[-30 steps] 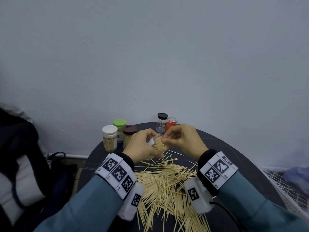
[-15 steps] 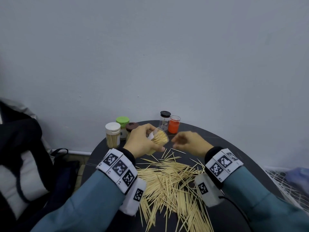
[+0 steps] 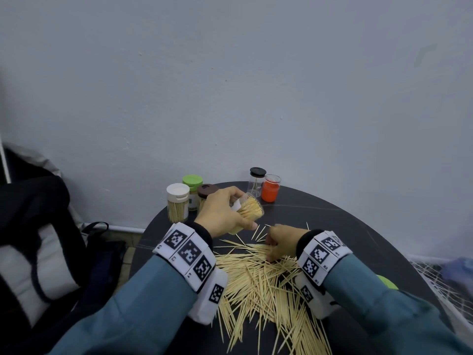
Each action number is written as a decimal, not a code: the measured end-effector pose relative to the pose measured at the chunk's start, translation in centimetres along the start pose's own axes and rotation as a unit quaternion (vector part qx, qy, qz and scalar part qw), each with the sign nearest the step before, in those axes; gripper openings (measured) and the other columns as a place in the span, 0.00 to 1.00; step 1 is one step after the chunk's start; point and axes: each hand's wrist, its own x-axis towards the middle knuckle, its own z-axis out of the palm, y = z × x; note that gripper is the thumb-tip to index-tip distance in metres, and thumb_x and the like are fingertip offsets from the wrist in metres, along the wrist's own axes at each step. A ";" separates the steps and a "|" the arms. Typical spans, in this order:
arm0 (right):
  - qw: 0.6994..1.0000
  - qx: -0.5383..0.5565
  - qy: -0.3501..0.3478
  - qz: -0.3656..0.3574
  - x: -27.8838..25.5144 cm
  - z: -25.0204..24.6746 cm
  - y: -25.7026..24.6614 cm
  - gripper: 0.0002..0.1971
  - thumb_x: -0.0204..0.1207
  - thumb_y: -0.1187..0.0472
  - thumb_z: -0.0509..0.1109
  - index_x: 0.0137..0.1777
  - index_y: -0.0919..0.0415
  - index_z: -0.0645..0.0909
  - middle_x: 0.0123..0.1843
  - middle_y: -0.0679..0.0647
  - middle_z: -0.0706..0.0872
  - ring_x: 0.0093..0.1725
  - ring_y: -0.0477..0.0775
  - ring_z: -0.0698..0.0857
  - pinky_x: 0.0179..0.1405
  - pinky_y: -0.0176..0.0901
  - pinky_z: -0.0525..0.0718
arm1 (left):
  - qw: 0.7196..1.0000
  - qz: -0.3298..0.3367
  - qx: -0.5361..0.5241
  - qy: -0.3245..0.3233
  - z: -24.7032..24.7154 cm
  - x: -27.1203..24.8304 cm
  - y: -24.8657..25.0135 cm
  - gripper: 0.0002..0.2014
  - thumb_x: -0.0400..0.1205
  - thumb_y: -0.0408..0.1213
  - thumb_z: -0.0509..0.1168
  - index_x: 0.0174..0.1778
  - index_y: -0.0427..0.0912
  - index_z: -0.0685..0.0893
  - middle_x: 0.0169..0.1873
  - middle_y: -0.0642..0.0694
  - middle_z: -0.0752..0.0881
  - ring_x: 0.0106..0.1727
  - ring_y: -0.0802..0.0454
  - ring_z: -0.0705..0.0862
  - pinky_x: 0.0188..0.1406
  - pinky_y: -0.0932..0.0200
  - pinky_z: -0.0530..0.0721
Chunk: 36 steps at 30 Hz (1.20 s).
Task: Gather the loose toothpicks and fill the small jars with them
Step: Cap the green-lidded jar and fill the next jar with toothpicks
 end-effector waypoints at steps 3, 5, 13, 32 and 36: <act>1.000 -0.004 0.010 -0.007 -0.1 0.0 -0.4 0.26 0.76 0.56 0.71 0.70 0.67 0.73 0.69 0.61 0.76 0.67 0.59 0.76 0.61 0.44 0.75 | 1.000 -0.002 0.003 -0.002 0.0 0.0 -0.1 0.28 0.62 0.38 0.83 0.55 0.48 0.79 0.54 0.48 0.84 0.56 0.52 0.81 0.55 0.55 0.82; 1.000 -0.011 0.014 -0.014 -0.3 0.0 -0.7 0.24 0.76 0.58 0.70 0.70 0.67 0.73 0.68 0.61 0.76 0.66 0.59 0.76 0.61 0.44 0.75 | 1.000 -0.002 0.005 -0.005 0.1 0.0 -0.1 0.28 0.62 0.38 0.83 0.56 0.48 0.79 0.54 0.48 0.84 0.55 0.52 0.81 0.52 0.57 0.82; 0.999 -0.031 0.001 -0.020 -0.5 0.4 -1.7 0.17 0.81 0.64 0.60 0.69 0.69 0.73 0.68 0.63 0.78 0.67 0.61 0.77 0.64 0.47 0.74 | 1.000 -0.004 0.020 -0.008 0.1 0.1 -0.3 0.31 0.62 0.39 0.83 0.60 0.47 0.80 0.57 0.46 0.83 0.58 0.50 0.80 0.58 0.51 0.83; 0.996 0.084 0.012 -0.003 -1.8 1.2 -0.8 0.06 0.83 0.69 0.53 0.58 0.62 0.64 0.59 0.63 0.76 0.53 0.56 0.76 0.57 0.47 0.72 | 0.999 0.006 0.014 -0.030 0.1 -0.2 0.0 0.25 0.64 0.37 0.82 0.53 0.49 0.79 0.51 0.49 0.84 0.54 0.53 0.81 0.46 0.63 0.80; 0.974 0.219 0.060 -0.008 -2.2 0.8 -0.2 0.04 0.84 0.67 0.49 0.50 0.60 0.63 0.38 0.51 0.72 0.33 0.44 0.70 0.42 0.40 0.69 | 0.999 0.008 0.018 -0.031 0.1 -0.3 0.1 0.25 0.64 0.36 0.82 0.54 0.48 0.79 0.50 0.50 0.84 0.52 0.54 0.81 0.42 0.68 0.78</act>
